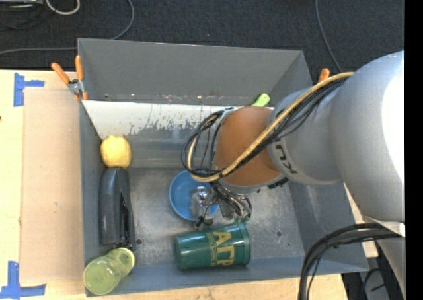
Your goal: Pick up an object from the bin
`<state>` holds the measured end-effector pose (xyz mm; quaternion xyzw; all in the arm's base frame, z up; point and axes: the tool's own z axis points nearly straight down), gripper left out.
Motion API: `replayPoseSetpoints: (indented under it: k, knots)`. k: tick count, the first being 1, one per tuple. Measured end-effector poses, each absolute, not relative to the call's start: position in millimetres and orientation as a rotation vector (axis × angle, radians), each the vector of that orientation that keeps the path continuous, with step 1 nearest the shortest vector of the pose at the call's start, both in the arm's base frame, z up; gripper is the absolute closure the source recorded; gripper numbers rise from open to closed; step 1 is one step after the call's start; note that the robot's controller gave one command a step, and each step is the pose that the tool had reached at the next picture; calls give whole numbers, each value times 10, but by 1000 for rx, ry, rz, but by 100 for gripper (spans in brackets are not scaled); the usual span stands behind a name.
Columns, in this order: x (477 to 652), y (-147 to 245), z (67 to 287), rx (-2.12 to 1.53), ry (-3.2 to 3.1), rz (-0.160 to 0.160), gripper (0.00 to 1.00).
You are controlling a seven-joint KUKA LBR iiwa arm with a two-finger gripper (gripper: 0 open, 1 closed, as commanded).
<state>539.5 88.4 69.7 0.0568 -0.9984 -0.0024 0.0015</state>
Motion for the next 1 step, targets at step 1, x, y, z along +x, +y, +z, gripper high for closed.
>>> replayPoseSetpoints:
  k: [1]
  knots:
    - [5395, 884, 697, 179, -3133, -7, 100]
